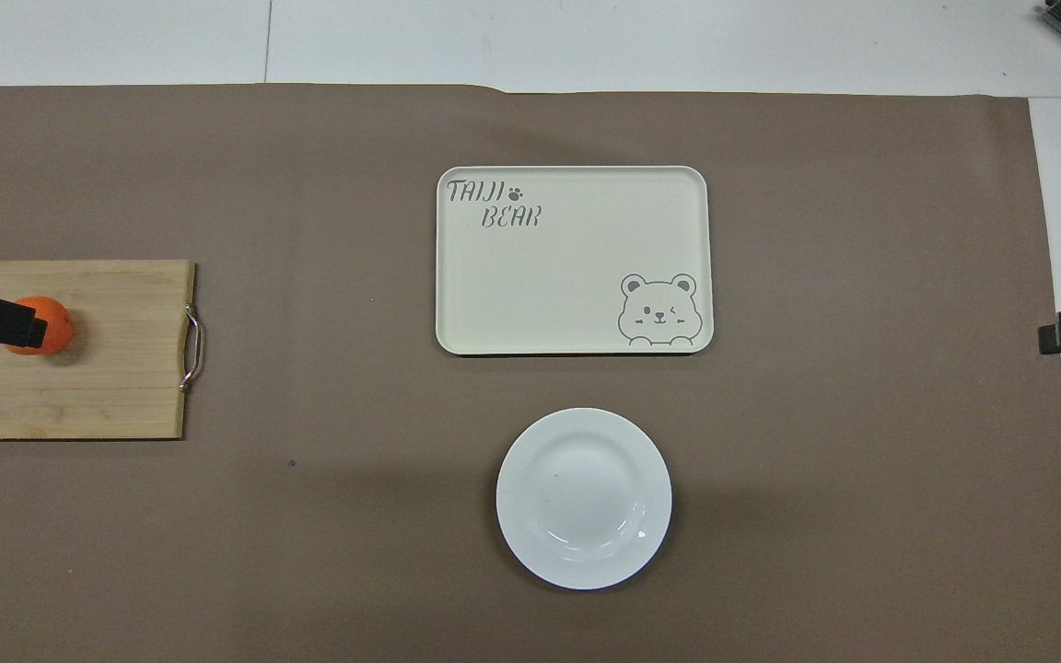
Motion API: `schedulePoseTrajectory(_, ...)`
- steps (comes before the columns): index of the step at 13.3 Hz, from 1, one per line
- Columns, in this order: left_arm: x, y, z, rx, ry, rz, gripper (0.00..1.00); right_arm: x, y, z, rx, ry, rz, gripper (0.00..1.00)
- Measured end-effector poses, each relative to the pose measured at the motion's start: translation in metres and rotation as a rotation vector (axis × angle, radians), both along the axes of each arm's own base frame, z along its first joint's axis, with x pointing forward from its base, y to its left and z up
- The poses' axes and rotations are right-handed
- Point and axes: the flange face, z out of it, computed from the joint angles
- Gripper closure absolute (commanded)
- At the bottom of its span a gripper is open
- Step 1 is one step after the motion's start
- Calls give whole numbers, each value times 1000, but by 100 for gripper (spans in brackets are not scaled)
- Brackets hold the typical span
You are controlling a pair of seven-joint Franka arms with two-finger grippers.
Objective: Place orange and plate with both arms
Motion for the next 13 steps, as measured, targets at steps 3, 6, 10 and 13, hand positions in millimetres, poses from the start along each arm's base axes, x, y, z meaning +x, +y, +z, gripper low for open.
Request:
schedulePoseTrajectory(3,0,-1,0,0,0,-2,0,0,0,0,-3,0,0,0)
schedulePoseTrajectory(6,0,-1,0,0,0,-3,0,0,1,0,-4,0,2,0)
schedulePoseTrajectory(10,0,5,0,0,0,9,0,0,-1,0,-35,-1,3,0)
schedulePoseTrajectory(13,0,5,0,0,0,9,0,1,0,1,-35,-2,3,0)
